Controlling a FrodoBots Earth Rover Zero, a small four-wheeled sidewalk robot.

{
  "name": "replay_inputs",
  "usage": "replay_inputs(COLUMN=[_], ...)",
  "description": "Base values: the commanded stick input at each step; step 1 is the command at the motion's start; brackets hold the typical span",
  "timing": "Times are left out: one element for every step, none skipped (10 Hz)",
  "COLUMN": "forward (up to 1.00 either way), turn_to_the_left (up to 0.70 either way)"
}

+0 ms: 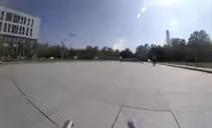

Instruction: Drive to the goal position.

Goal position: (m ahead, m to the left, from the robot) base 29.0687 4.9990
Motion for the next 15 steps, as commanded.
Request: replay_inputs(forward=[1.0, 1.0, 1.0, 1.0, 1.0, 1.0, 1.0, 1.0, 1.0, 1.0, 1.0, 1.0, 1.0, 1.0, 1.0], turn_to_the_left=[-0.4, -0.26, -0.06, 0.0, 0.0, 0.0, 0.0, 0.0, 0.0, 0.0, 0.0, 0.0, 0.0, 0.0, 0.0])
